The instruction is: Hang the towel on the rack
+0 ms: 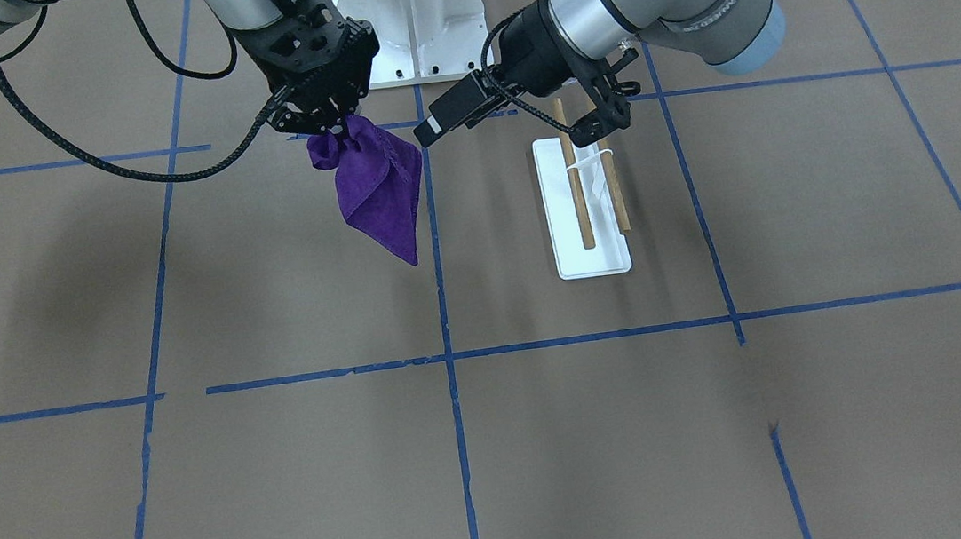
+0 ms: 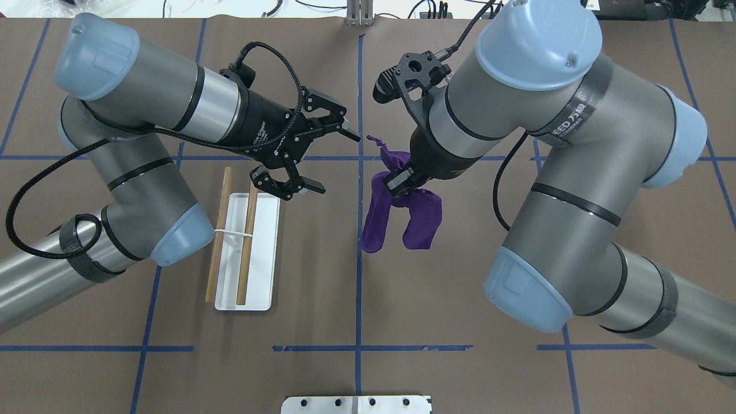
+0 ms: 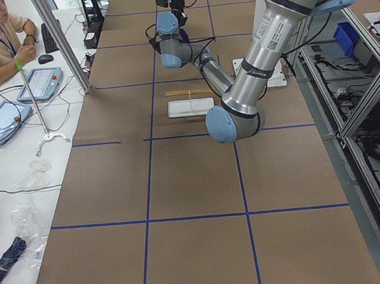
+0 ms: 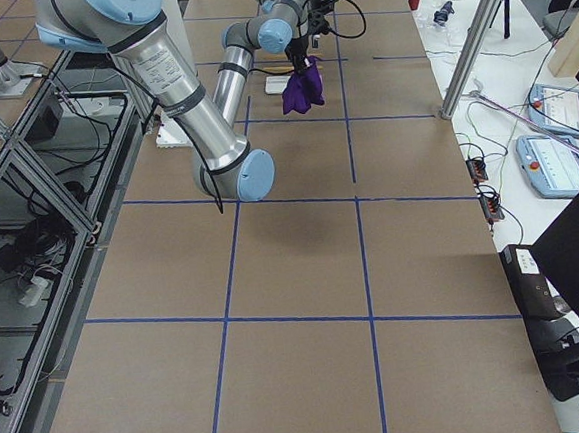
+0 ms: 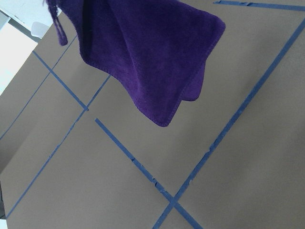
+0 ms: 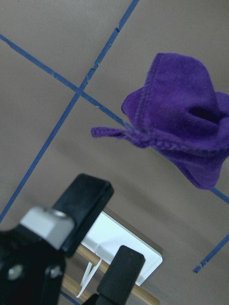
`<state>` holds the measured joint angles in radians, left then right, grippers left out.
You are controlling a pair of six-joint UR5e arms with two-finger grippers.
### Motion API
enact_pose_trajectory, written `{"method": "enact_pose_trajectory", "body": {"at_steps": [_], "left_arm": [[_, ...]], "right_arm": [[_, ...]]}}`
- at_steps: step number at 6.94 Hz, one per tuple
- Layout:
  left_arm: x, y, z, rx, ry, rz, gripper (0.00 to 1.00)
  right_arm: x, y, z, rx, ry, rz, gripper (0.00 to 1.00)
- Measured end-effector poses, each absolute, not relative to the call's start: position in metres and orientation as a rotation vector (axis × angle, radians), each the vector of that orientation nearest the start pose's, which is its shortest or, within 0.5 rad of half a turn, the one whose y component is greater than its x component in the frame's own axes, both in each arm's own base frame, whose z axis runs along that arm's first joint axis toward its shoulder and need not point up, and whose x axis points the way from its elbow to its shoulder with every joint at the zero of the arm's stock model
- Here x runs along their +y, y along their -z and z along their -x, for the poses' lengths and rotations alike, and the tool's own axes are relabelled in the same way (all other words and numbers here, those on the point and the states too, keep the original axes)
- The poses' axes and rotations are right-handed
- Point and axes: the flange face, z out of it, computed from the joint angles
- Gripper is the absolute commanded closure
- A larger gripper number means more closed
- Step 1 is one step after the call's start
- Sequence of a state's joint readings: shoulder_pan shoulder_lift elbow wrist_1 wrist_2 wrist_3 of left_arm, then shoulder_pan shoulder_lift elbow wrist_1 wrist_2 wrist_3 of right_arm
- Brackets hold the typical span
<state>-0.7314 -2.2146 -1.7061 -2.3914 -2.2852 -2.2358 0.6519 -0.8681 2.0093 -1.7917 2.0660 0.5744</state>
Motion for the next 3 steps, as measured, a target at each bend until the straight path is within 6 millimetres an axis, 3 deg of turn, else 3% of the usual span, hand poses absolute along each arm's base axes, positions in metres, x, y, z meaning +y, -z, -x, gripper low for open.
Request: {"method": "enact_pose_trajectory", "body": {"at_steps": [3], "left_arm": [[-0.460,-0.102,-0.417,1.556,0.497,0.501,0.11]], "right_arm": [[-0.408,-0.100,0.402,-0.965,0.551,-0.357,1.00]]}}
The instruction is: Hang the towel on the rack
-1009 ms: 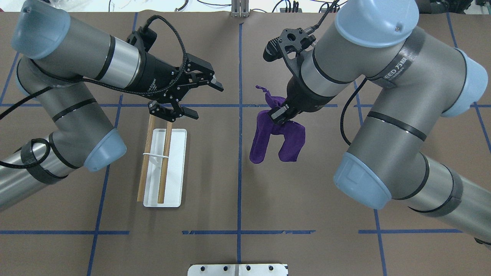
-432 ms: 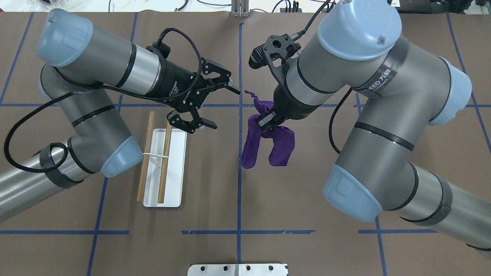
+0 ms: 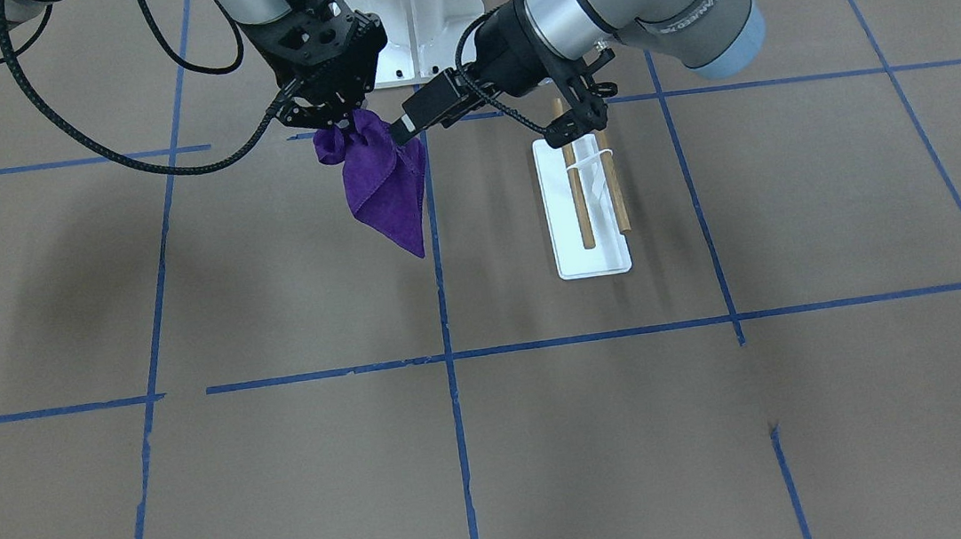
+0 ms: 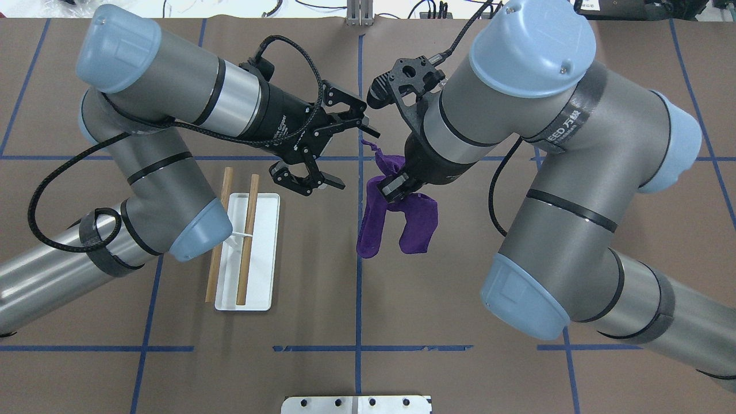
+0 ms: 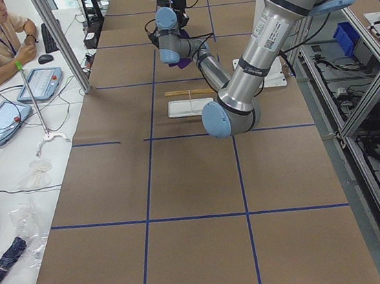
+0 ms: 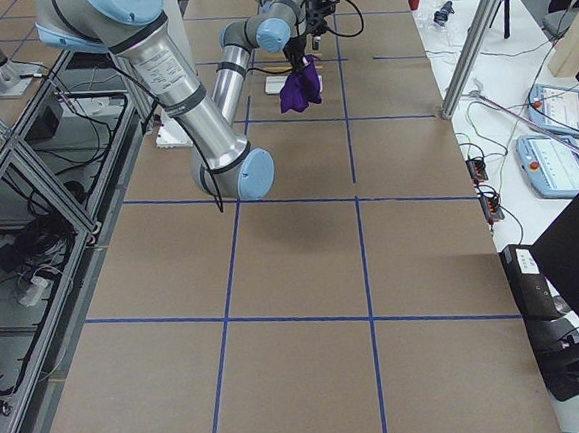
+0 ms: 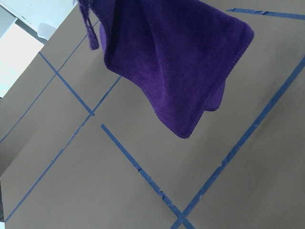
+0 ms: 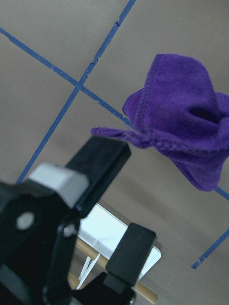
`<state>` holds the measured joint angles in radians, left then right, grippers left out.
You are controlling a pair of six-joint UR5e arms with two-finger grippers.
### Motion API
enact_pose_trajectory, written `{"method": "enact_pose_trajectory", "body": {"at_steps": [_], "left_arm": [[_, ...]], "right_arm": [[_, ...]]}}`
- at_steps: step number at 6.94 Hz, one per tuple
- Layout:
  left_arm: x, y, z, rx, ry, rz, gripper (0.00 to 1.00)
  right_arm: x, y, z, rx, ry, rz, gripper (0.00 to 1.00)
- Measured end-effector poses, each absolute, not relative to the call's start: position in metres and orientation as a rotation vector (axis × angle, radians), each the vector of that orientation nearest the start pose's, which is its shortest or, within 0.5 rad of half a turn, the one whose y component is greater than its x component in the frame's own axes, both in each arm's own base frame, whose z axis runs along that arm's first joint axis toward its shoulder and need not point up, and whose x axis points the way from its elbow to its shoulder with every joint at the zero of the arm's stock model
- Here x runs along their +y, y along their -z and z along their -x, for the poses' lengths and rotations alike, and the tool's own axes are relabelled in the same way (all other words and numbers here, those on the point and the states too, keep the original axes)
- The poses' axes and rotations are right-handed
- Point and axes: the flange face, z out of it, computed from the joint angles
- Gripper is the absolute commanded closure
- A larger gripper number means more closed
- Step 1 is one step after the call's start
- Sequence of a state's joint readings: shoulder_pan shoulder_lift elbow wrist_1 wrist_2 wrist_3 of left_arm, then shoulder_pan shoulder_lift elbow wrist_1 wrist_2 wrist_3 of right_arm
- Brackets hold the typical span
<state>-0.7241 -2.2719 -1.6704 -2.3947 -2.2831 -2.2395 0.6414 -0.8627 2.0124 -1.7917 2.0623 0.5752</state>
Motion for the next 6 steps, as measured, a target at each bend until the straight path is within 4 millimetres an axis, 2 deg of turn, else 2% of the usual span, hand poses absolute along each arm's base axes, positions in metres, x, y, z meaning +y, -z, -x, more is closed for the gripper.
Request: {"method": "enact_pose_trajectory", "body": {"at_steps": [1,3,5,6], "left_arm": [[-0.464,-0.094,-0.423,1.559,0.494,0.500,0.30],[-0.466,-0.086,-0.431,1.558,0.488,0.504,1.00],[-0.462,-0.084,-0.435,1.557,0.479,0.510,1.00],[-0.461,-0.083,-0.435,1.557,0.477,0.511,1.00]], "right_arm": [[-0.407,-0.100,0.403,-0.966,0.553,-0.358,1.00],[-0.405,-0.099,0.403,-0.970,0.557,-0.358,1.00],[-0.404,-0.098,0.403,-0.971,0.559,-0.359,1.00],[-0.404,-0.098,0.403,-0.971,0.559,-0.360,0.01]]}}
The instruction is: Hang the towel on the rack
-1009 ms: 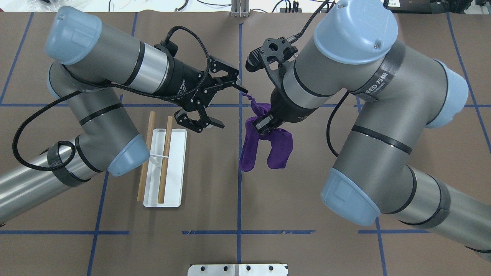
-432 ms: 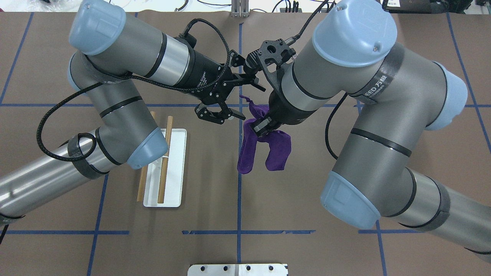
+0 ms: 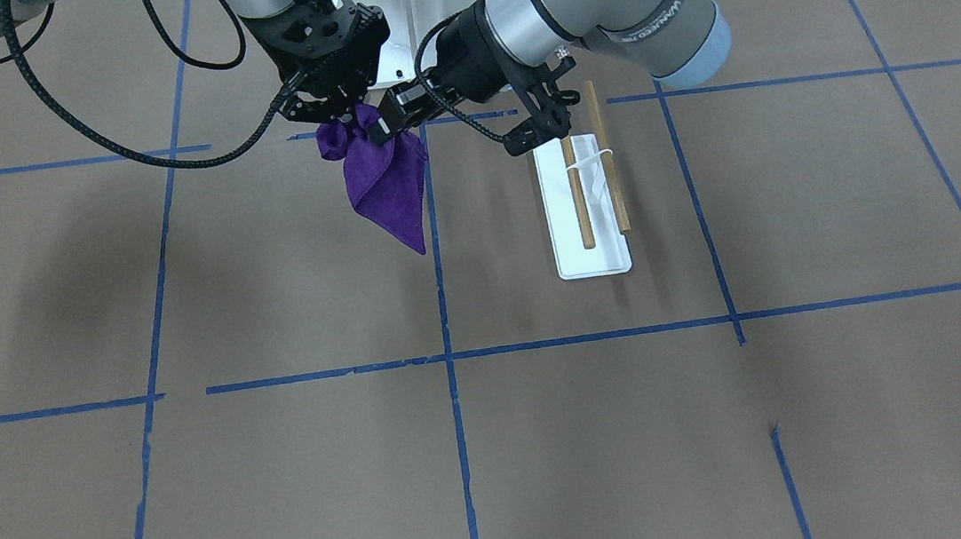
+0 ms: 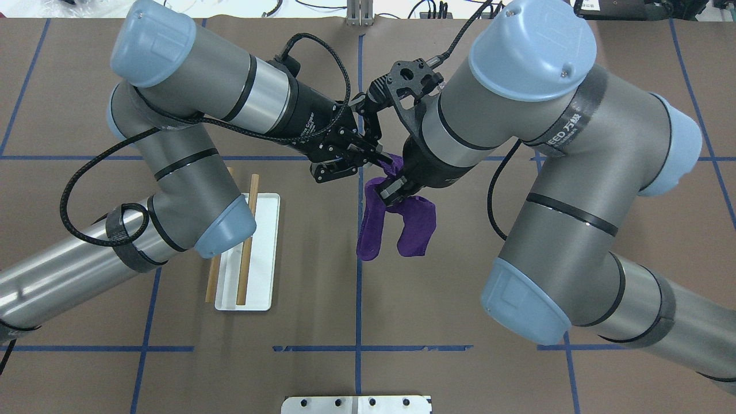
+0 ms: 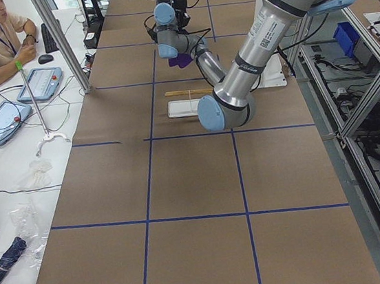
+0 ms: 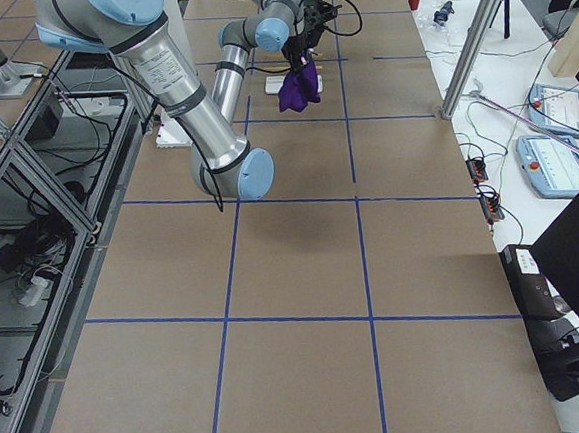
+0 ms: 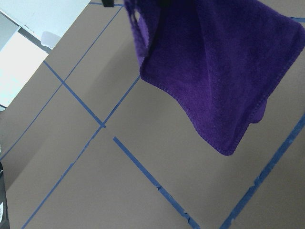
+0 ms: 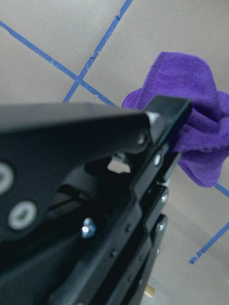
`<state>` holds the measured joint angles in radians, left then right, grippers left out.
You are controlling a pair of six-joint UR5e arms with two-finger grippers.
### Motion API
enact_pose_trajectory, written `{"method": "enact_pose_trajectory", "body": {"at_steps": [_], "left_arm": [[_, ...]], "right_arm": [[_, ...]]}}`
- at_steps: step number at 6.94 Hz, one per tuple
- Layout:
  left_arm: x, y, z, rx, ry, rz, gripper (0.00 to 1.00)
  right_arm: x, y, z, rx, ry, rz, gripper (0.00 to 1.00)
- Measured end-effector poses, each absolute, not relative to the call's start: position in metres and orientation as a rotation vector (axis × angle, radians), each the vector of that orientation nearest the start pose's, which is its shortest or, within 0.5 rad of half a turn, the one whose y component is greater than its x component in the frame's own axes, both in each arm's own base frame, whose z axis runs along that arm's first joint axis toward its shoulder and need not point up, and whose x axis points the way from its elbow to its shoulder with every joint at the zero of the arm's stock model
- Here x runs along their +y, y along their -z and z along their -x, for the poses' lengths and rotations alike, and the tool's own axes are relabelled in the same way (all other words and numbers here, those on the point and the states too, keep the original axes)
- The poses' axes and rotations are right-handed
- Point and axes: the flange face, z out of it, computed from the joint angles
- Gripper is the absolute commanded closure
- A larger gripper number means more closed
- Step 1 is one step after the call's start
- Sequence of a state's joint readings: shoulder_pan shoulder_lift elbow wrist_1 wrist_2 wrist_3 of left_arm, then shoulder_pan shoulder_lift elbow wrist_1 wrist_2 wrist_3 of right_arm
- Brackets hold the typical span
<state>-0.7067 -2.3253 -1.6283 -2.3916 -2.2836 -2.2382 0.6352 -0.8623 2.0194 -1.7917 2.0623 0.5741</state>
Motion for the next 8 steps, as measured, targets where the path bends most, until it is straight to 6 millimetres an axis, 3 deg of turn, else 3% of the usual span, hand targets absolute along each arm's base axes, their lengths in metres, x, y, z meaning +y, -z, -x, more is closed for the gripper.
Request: {"method": "enact_pose_trajectory", "body": {"at_steps": [3,5,6,7,8], "left_arm": [[-0.460,-0.084,-0.434,1.557,0.476,0.510,1.00],[-0.456,-0.094,-0.428,1.553,0.475,0.507,1.00],[-0.443,-0.112,-0.411,1.552,0.471,0.504,1.00],[-0.428,-0.134,-0.380,1.559,0.472,0.485,1.00],[-0.426,-0.155,-0.347,1.559,0.481,0.448,1.00]], "right_arm": [[-0.404,-0.103,0.396,-0.951,0.543,-0.385,0.00],[-0.394,-0.120,0.371,-0.951,0.524,-0.385,0.00],[-0.396,-0.138,0.346,-0.951,0.470,-0.355,0.00],[-0.411,-0.164,0.311,-0.950,0.382,-0.298,0.00],[-0.425,-0.188,0.279,-0.949,0.316,-0.251,0.00]]}}
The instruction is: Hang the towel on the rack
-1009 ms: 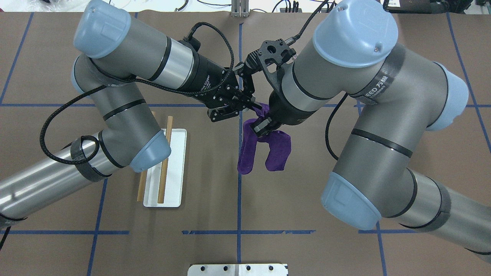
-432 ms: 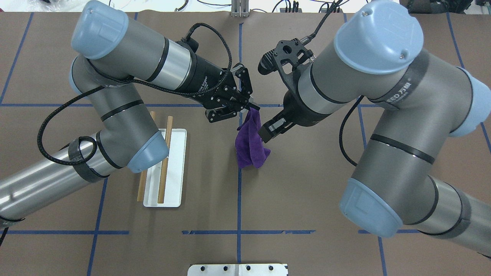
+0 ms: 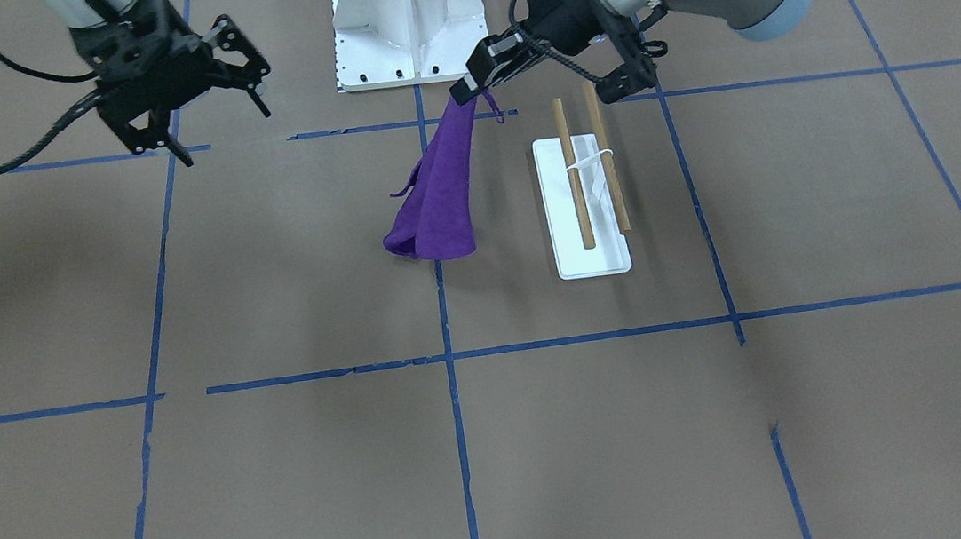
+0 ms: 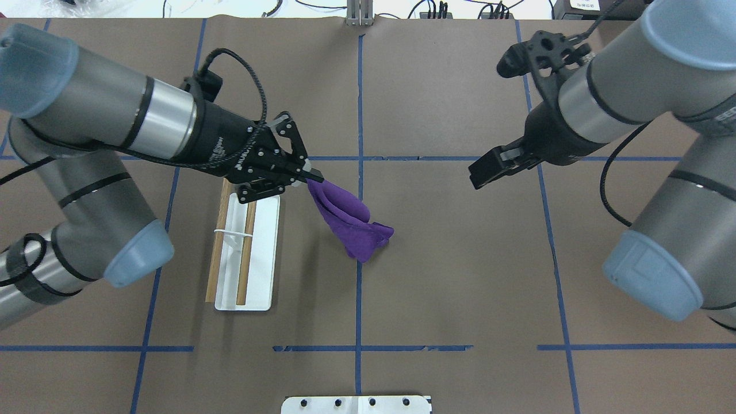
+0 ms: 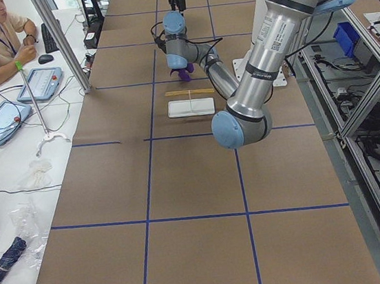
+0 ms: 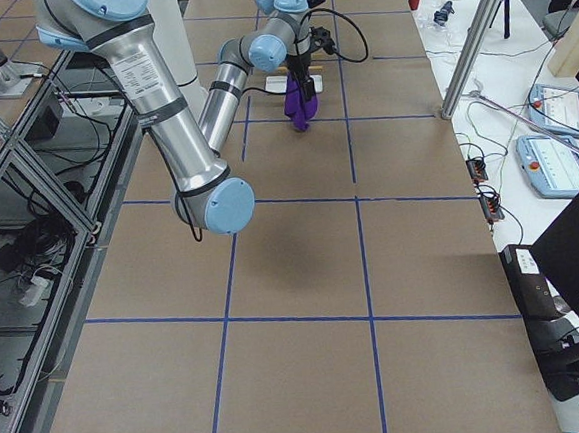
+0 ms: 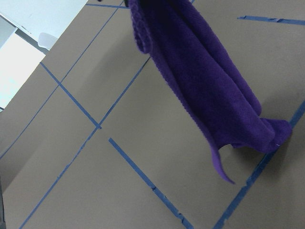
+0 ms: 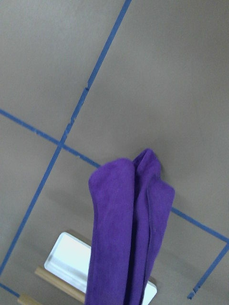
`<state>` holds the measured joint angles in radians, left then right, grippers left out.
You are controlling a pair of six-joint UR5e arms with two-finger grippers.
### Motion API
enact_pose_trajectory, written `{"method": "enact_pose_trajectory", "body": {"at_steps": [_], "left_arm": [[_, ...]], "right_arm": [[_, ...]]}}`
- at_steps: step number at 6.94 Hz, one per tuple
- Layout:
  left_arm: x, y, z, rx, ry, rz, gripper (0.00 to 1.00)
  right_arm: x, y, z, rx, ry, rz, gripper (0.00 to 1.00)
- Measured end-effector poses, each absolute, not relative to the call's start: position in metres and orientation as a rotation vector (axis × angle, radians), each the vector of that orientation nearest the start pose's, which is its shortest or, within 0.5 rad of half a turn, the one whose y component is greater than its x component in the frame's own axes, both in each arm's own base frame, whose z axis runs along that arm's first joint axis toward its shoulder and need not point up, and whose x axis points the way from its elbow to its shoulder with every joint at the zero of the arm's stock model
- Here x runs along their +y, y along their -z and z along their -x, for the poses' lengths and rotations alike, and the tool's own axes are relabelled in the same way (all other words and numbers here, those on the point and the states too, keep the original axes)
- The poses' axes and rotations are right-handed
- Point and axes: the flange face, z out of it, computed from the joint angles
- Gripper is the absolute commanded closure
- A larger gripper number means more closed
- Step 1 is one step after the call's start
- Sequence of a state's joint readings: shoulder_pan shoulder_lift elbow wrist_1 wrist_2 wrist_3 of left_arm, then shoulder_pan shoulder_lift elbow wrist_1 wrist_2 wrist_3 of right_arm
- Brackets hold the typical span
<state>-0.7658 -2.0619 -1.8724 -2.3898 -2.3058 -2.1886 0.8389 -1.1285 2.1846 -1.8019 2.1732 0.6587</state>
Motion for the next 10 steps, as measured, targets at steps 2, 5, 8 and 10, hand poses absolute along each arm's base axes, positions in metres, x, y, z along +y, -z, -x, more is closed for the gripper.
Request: {"method": "enact_pose_trajectory", "body": {"at_steps": [2,5,8,10], "left_arm": [[-0.439,-0.223,-0.280,1.502,0.443,0.351,1.00],[-0.422,-0.344,-0.203,1.460,0.341,0.223,1.00],[-0.415,-0.381,-0.185,1.444,0.349,0.217,1.00],[-0.415,-0.412,-0.184,1.435,0.358,0.224,0.45]], "right_arm": [[-0.440,-0.213,0.254,-0.943,0.261,-0.209,0.00],[-0.445,-0.219,0.250,-0.935,0.247,-0.200,0.00],[-0.449,-0.223,0.241,-0.936,0.230,-0.196,0.00],[-0.450,-0.226,0.238,-0.933,0.224,-0.195,0.00]]}}
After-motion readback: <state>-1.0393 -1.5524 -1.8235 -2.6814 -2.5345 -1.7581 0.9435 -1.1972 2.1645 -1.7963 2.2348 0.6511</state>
